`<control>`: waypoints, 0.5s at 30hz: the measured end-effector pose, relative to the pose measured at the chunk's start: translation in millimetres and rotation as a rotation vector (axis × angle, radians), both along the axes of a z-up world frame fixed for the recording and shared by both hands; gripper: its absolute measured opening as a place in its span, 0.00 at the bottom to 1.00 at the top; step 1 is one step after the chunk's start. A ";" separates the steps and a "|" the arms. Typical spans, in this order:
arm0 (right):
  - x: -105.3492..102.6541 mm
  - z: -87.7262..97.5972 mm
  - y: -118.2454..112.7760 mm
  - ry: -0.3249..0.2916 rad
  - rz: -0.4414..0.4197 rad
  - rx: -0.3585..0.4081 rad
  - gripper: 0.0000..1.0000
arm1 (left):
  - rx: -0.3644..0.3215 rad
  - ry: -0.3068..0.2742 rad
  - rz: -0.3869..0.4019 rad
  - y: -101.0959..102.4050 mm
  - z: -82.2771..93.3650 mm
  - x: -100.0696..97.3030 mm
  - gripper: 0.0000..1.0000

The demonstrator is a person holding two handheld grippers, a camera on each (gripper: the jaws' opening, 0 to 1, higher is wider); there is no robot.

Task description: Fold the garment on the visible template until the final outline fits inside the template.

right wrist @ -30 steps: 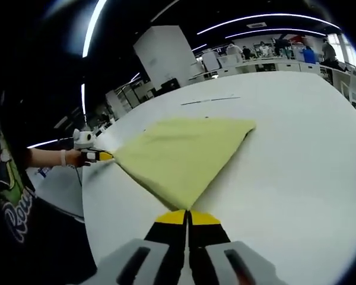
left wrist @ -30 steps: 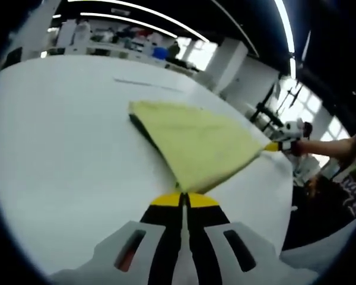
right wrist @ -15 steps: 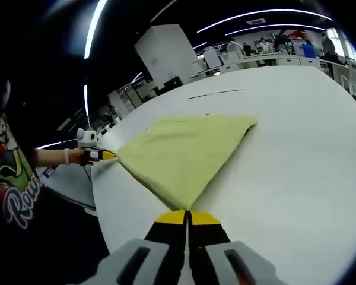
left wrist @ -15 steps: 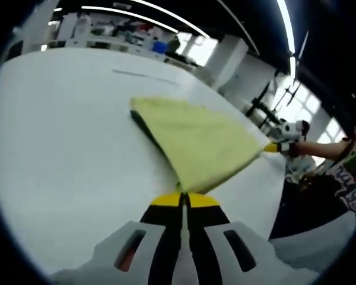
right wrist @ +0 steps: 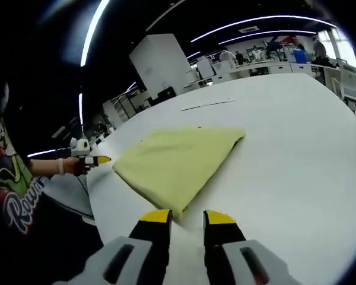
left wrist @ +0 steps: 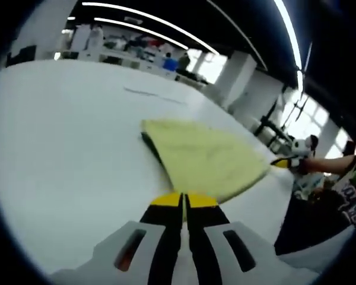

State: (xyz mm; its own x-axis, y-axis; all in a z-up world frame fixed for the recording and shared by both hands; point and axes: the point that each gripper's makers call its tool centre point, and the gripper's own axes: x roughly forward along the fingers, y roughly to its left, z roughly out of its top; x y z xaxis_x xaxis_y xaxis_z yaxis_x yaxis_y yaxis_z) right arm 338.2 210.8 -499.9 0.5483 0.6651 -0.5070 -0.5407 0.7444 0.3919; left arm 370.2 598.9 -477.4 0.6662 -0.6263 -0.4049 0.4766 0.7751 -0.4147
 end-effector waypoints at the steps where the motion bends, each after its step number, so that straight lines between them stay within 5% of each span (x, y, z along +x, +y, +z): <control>1: 1.6 3.7 -2.0 -0.013 -0.015 -0.001 0.28 | -0.009 -0.005 -0.001 -0.3 4.0 0.0 0.03; 6: 3.9 17.9 -5.3 -0.062 -0.051 -0.008 0.52 | 0.009 -0.050 0.014 1.9 19.3 1.0 0.30; 13: 6.6 28.5 -6.8 -0.123 -0.106 -0.022 0.96 | 0.077 -0.057 0.032 4.7 14.9 -0.7 0.96; 15: 4.7 29.6 -4.9 -0.110 -0.115 -0.006 1.00 | 0.111 -0.040 -0.010 -0.6 8.3 -9.0 0.97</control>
